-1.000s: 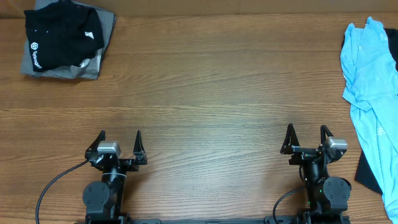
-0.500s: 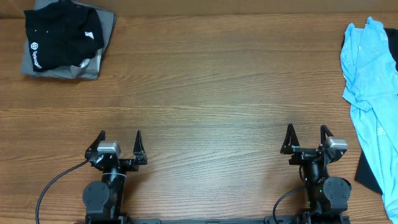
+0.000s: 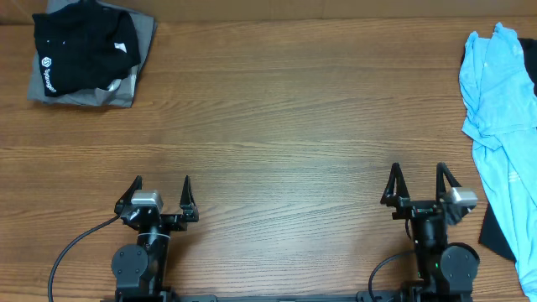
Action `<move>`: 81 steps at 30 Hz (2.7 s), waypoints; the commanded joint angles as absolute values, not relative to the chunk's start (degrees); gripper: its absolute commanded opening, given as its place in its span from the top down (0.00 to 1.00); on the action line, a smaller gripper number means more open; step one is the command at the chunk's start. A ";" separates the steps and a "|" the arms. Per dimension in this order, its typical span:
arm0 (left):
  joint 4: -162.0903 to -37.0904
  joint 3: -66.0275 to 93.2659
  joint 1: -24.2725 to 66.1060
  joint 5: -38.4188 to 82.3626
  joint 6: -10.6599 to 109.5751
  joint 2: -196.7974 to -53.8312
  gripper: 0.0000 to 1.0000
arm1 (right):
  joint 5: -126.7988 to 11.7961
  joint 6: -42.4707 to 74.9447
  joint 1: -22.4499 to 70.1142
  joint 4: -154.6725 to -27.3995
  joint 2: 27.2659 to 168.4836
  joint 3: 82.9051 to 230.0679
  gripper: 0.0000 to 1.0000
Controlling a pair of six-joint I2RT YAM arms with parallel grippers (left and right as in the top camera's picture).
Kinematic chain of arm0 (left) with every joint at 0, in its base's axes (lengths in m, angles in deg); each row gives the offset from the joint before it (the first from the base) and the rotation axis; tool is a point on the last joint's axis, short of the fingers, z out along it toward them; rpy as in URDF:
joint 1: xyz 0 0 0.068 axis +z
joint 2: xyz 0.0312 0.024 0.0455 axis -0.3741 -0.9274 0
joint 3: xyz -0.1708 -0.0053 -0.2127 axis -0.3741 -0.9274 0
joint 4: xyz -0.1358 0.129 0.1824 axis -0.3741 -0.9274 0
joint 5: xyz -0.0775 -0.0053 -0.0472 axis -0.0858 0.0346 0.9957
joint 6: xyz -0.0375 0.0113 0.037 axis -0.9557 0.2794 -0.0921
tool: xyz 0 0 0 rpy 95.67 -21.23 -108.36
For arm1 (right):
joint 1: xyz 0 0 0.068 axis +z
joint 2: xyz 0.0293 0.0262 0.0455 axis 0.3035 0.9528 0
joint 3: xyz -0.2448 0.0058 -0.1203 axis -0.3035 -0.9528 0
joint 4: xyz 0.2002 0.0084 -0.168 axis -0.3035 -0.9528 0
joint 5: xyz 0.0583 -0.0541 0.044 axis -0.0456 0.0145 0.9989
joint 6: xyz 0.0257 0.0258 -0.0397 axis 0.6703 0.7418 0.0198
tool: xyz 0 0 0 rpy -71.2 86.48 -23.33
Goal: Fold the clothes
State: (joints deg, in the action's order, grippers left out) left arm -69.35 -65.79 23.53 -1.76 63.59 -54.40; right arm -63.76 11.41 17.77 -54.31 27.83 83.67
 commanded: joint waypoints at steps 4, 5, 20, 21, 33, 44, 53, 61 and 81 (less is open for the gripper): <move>-69.42 -65.98 23.31 -1.17 64.70 -53.87 0.00 | -53.91 22.58 18.03 -52.69 27.27 83.06 0.00; -69.42 -65.98 23.31 -1.17 64.70 -53.87 0.00 | -54.21 22.55 18.03 -51.68 27.27 83.08 0.00; -69.42 -65.98 23.31 -1.17 64.70 -53.87 0.00 | -70.43 13.42 17.92 -45.19 33.93 93.37 0.00; -69.42 -65.98 23.31 -1.17 64.70 -53.87 0.00 | -72.05 12.15 17.92 -45.58 36.12 95.39 0.00; -69.42 -65.98 23.31 -1.17 64.70 -53.87 0.00 | -84.37 5.09 12.22 -62.90 83.22 133.09 0.00; -69.42 -65.98 23.31 -1.17 64.70 -53.87 0.00 | -80.88 5.31 -0.70 -92.95 117.75 160.19 0.00; -69.42 -65.98 23.33 -1.17 64.70 -53.87 0.00 | -80.90 -1.12 -3.78 -88.71 132.79 160.43 0.00; -69.42 -65.98 23.31 -1.17 64.70 -53.87 0.00 | -78.74 -1.14 -7.48 -85.28 140.38 161.87 0.04; -69.42 -65.98 23.33 -1.17 64.70 -53.87 0.00 | -77.03 -1.14 -9.38 -69.17 148.11 161.87 0.22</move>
